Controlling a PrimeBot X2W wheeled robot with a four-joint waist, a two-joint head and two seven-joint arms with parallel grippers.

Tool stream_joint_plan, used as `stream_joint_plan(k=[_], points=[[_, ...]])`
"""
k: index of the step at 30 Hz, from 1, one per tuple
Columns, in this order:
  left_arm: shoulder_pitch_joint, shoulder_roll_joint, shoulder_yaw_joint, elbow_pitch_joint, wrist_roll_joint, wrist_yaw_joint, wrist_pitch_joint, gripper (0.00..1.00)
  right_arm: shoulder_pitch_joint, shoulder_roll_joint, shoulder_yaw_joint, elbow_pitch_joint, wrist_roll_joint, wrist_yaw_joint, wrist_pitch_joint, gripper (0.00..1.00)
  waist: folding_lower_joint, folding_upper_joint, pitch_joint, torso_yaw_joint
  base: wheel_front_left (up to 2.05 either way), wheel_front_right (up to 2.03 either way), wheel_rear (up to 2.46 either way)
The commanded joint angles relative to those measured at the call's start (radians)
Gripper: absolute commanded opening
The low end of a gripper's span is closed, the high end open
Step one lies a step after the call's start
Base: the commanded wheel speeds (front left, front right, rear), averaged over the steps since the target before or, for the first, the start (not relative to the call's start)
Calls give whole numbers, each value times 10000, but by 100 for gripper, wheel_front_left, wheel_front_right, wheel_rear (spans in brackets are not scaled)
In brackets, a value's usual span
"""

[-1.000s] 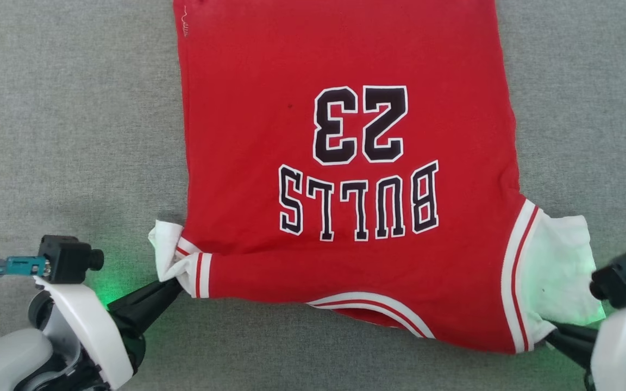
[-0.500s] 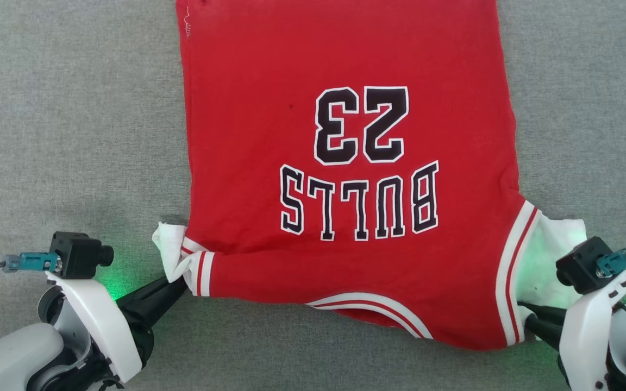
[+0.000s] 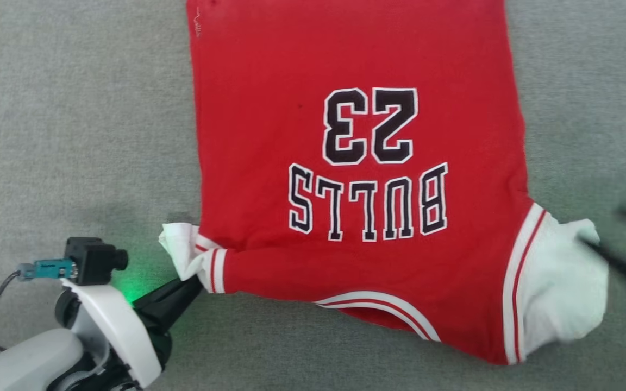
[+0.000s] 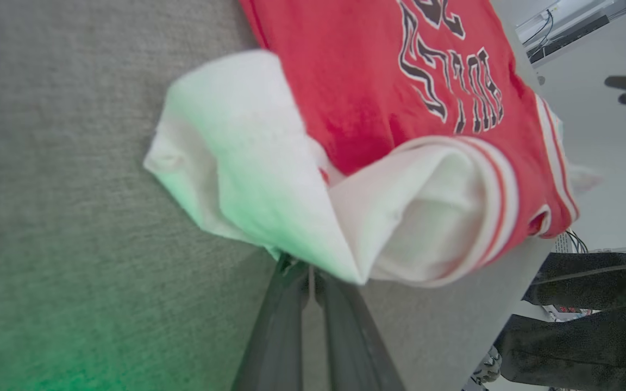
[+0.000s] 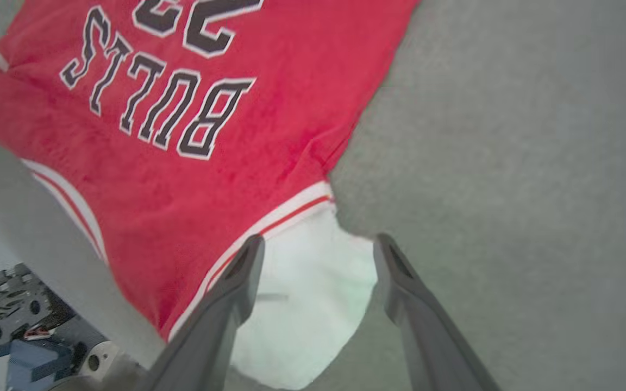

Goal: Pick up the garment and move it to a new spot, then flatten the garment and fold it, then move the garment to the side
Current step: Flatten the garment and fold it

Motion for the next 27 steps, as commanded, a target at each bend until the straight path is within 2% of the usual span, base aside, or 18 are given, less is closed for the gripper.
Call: stream_joint_plan(k=[1,4,7,12,13,15,21,27], points=[[43,-298,-142,-69,110,51,86,0,-425,-119,-248,-144,78,0,152,100,0,-1,124,157,0,0,0],[-273,-545,-122,-148,330,43,207,0,-1695,-345,-736,-14,261,0,564,100,0,-1,377,507,0,0,0],[-702,-869,-79,-69,483,13,368,0,-3633,-311,-636,865,30,0,799,100,0,-1,758,898,0,0,0],[-1285,-1418,-43,136,795,-16,463,0,-7188,313,527,3491,-1350,0,805,100,0,-1,1439,1474,0,0,0],[-1421,-1582,-57,190,928,-12,446,0,-8361,506,1038,4669,-1957,0,840,100,0,-1,1696,1694,0,0,0],[-1499,-1723,-76,272,981,-16,397,0,-9313,569,1478,5813,-2494,0,970,100,0,-1,1904,1911,0,0,0],[-1488,-2090,-176,362,1077,22,206,0,-11258,871,1939,8526,-3118,-1,1537,100,0,-1,2417,2442,0,0,0],[-1467,-2332,-254,430,1097,43,59,0,-12022,1384,2431,10125,-3209,2,2378,100,0,-1,2763,2655,0,0,0]])
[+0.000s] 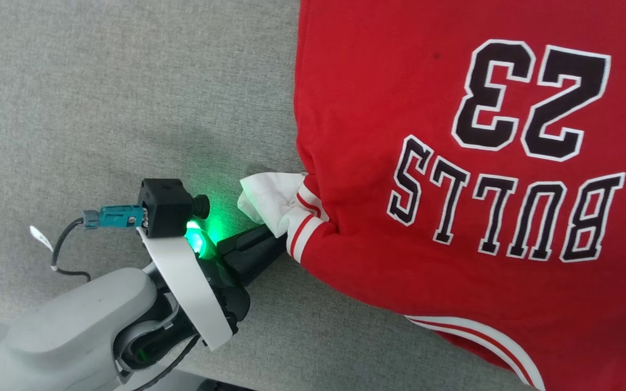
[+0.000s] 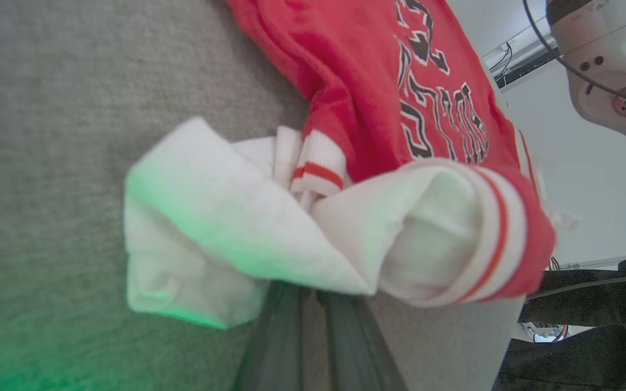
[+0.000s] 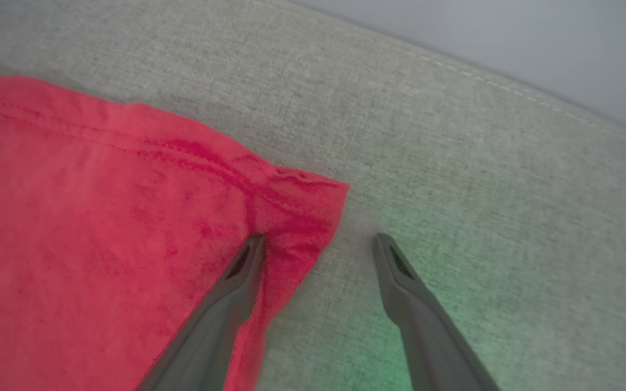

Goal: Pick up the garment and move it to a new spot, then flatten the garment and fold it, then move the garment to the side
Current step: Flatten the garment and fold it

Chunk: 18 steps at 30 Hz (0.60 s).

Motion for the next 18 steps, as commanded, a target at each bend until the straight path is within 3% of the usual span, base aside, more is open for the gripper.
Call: stream_joint_plan(k=[1,4,5,6,7,8,9,18], points=[[392,-385,-383,893,-213,253,210,0,212,292,264,343,-21,4,206,100,0,-2,116,88,0,0,0],[380,-478,-414,935,-237,254,174,0,214,459,604,658,120,5,447,100,0,-2,139,84,0,0,0],[365,-512,-421,940,-254,254,146,0,273,474,741,701,197,13,558,84,0,-2,132,79,0,0,0],[350,-543,-428,946,-273,254,122,0,334,468,913,719,308,30,669,47,0,-2,117,72,0,0,0],[350,-543,-428,946,-273,254,122,0,334,468,913,719,308,30,669,47,0,-2,117,72,0,0,0],[330,-570,-427,945,-283,254,105,0,363,435,1016,703,433,30,706,35,0,-2,101,65,0,0,0],[313,-584,-429,939,-301,254,81,0,369,397,1078,679,547,31,654,0,0,-2,87,54,0,0,0],[390,-407,-391,1138,-413,252,-106,0,302,-171,1116,502,1208,22,-394,0,0,-2,-339,-208,0,0,0]])
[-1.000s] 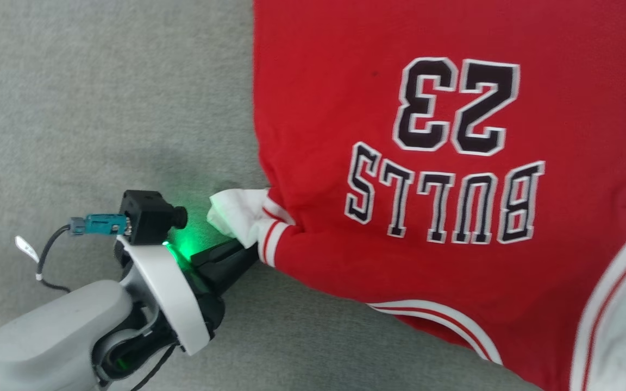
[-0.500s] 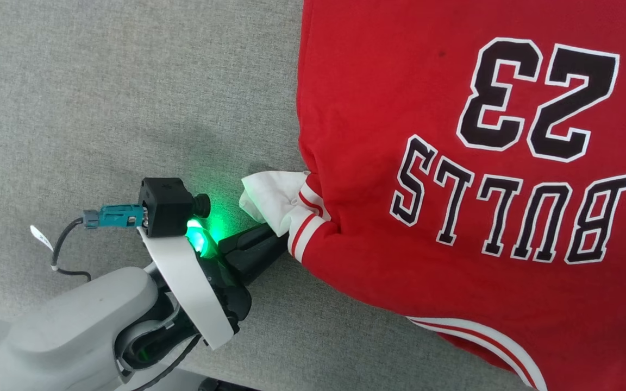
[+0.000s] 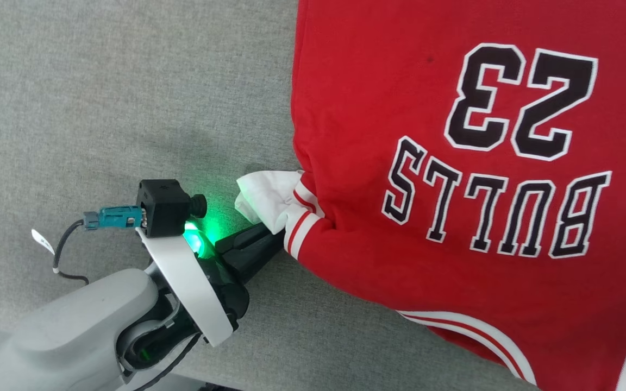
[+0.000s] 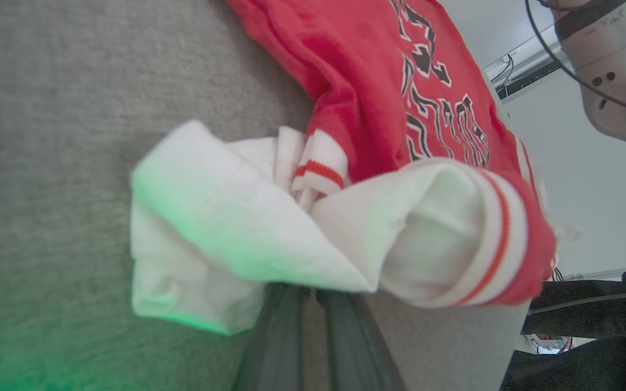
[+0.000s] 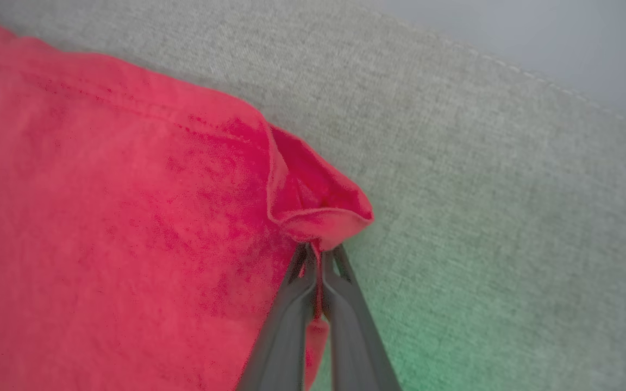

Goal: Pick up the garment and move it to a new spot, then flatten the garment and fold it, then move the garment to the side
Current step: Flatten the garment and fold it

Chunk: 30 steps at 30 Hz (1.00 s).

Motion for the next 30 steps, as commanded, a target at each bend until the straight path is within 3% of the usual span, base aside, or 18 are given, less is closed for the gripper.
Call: stream_joint_plan(k=[1,8,17,23,30], points=[[441,-231,-294,863,-311,254,126,0,453,-150,100,30,185,35,-128,0,0,-1,-244,-150,0,0,0],[1033,209,-73,911,-493,226,-20,0,1894,-1167,268,-1190,1334,25,-985,0,0,-1,-1293,-639,0,0,0],[1691,723,501,763,-622,158,-77,0,5796,-2866,-326,-3389,2807,25,-1864,0,0,-1,-2422,-1368,0,0,0],[2374,985,945,810,-651,157,-87,0,8894,-3091,-1006,-4774,3243,25,-2229,0,0,-1,-2921,-1869,0,0,0],[3045,1164,1434,776,-658,156,-90,0,12523,-2614,-1657,-6617,3423,25,-1720,0,0,-1,-3229,-2295,0,0,0]])
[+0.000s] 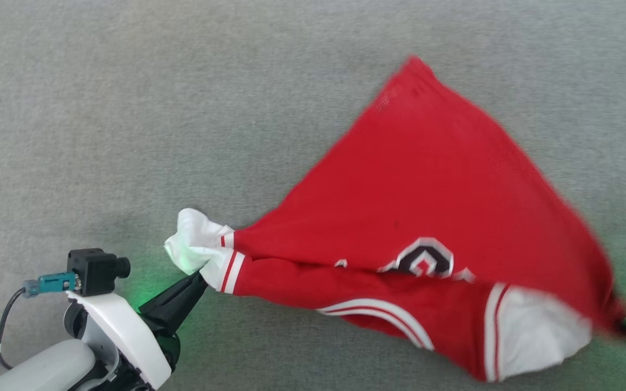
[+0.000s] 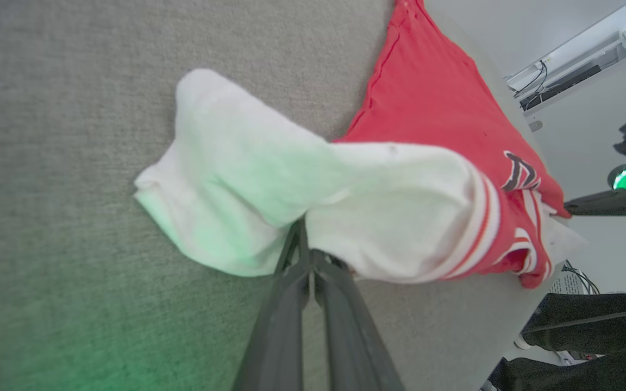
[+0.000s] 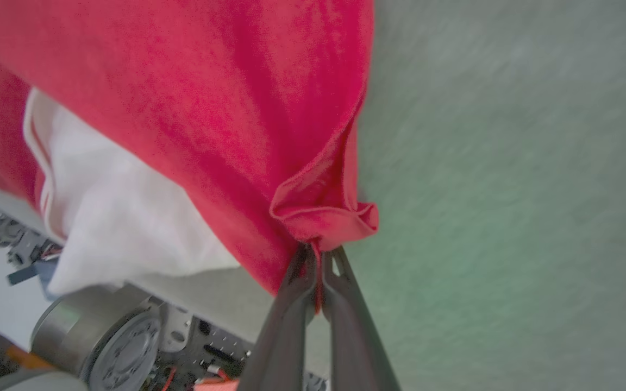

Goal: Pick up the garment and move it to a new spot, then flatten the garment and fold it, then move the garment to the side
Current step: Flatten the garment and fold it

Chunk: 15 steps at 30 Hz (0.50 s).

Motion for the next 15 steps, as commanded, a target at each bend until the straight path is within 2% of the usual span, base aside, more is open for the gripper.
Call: stream_joint_plan(k=[1,7,11,12,13,14,15], points=[[216,41,134,-33,-36,36,-17,0,862,237,-32,-520,10,0,315,0,0,0,-109,-187,0,0,0],[379,80,297,-51,85,36,-18,0,2374,1034,-155,-1627,-490,0,671,0,0,0,-48,-317,0,0,0],[342,62,283,-23,136,36,-18,0,2579,1647,-329,-2066,-1077,0,598,0,0,0,12,-378,0,0,0],[329,60,286,-25,138,35,-18,0,2486,1768,-422,-2126,-1249,0,497,21,0,0,20,-395,0,0,0],[315,65,272,-20,136,35,-18,0,2385,1860,-503,-2180,-1431,0,416,50,0,0,28,-409,0,0,0],[307,73,260,-4,136,35,-18,0,2322,1924,-566,-2228,-1563,0,382,100,0,0,31,-426,0,0,0],[288,67,248,-2,145,35,-12,0,2324,1974,-672,-2279,-1624,0,381,100,0,0,31,-426,0,0,0]])
